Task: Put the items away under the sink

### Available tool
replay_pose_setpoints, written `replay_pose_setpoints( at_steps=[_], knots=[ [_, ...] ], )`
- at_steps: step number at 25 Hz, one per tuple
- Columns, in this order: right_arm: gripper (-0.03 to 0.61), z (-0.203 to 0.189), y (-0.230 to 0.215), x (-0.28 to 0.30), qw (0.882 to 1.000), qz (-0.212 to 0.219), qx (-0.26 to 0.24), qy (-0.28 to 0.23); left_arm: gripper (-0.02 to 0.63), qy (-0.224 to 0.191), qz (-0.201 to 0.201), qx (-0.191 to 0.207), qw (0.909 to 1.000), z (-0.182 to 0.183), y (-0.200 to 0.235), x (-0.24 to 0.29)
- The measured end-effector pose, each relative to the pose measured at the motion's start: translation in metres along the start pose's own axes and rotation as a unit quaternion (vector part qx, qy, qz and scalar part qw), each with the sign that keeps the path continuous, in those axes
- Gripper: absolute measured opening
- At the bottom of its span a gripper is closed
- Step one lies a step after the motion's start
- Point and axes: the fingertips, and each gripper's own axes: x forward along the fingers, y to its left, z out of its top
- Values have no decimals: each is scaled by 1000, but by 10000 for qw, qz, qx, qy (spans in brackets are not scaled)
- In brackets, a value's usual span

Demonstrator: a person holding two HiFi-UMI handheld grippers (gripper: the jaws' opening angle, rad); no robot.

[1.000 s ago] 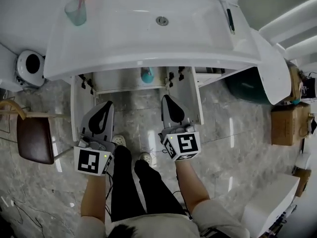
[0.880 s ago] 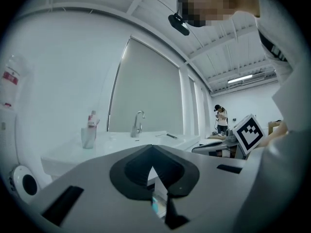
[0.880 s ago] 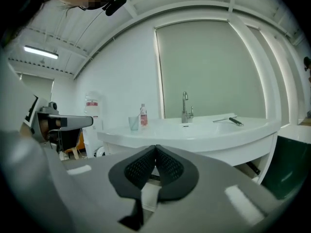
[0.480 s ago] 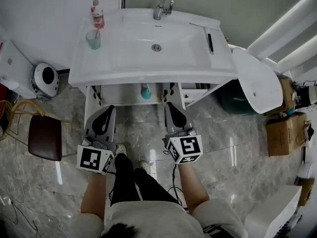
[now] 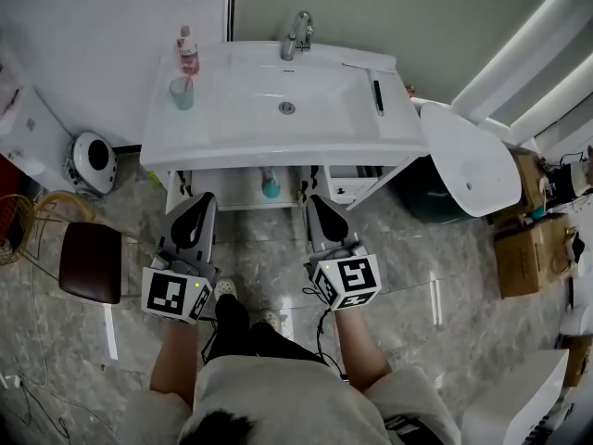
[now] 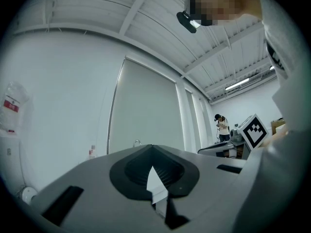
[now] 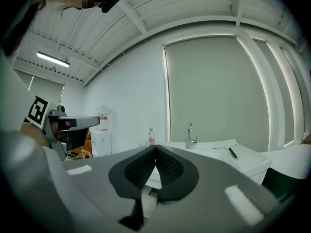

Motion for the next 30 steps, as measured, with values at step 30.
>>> replay_pose_setpoints(
  at_steps=[30],
  knots=[
    [11, 62, 10, -45, 9979, -44, -247, -601, -2, -477, 216, 111, 9986, 52, -27, -31]
  ],
)
